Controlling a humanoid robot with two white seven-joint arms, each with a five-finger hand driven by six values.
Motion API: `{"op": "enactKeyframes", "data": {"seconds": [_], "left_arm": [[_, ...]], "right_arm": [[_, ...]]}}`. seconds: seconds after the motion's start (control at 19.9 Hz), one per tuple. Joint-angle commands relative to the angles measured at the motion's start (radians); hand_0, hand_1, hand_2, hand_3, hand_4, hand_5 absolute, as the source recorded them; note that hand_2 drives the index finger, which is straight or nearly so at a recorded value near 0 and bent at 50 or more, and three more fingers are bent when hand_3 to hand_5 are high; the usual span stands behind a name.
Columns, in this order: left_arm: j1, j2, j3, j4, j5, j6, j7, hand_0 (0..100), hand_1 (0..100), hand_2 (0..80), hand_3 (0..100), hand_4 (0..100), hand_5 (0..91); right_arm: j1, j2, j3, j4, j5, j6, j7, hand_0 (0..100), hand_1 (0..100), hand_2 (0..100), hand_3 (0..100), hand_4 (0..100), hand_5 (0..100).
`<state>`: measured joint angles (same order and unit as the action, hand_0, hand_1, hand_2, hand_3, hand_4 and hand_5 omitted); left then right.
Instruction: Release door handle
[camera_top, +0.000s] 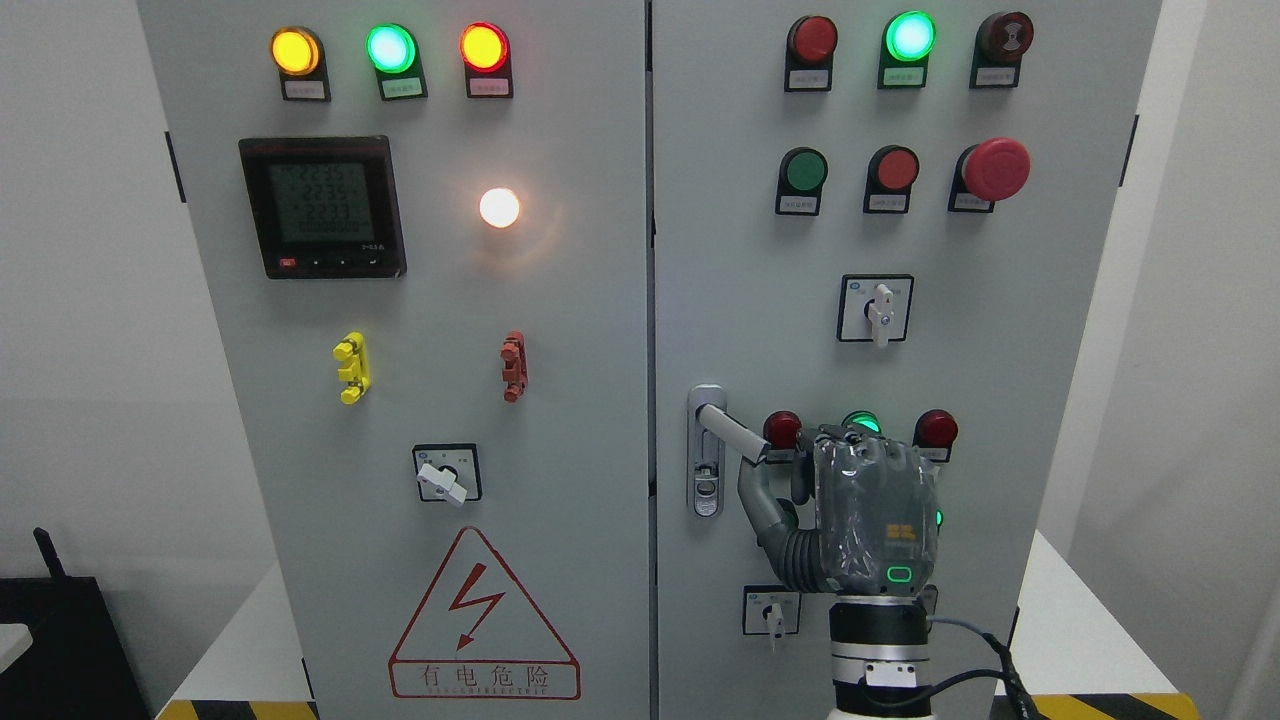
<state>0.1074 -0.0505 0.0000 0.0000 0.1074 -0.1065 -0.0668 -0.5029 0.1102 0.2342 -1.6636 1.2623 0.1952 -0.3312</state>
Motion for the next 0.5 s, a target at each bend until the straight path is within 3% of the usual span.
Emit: {"op": "enactKeyframes", "data": {"seconds": [0.0, 0.45], "left_arm": [[0.000, 0.000, -0.014, 0.020, 0.000, 0.001, -0.001, 12, 39, 0.0, 0, 0, 0.0], [0.000, 0.000, -0.014, 0.020, 0.000, 0.001, -0.001, 12, 39, 0.0, 0, 0, 0.0]], "right_arm": [[-0.013, -0.017, -0.007, -0.001, -0.001, -0.002, 0.001, 46, 56, 95, 100, 91, 98], [-0.009, -0.014, -0.004, -0.001, -0.012, -0.003, 0.000, 46, 55, 95, 100, 91, 98]]}}
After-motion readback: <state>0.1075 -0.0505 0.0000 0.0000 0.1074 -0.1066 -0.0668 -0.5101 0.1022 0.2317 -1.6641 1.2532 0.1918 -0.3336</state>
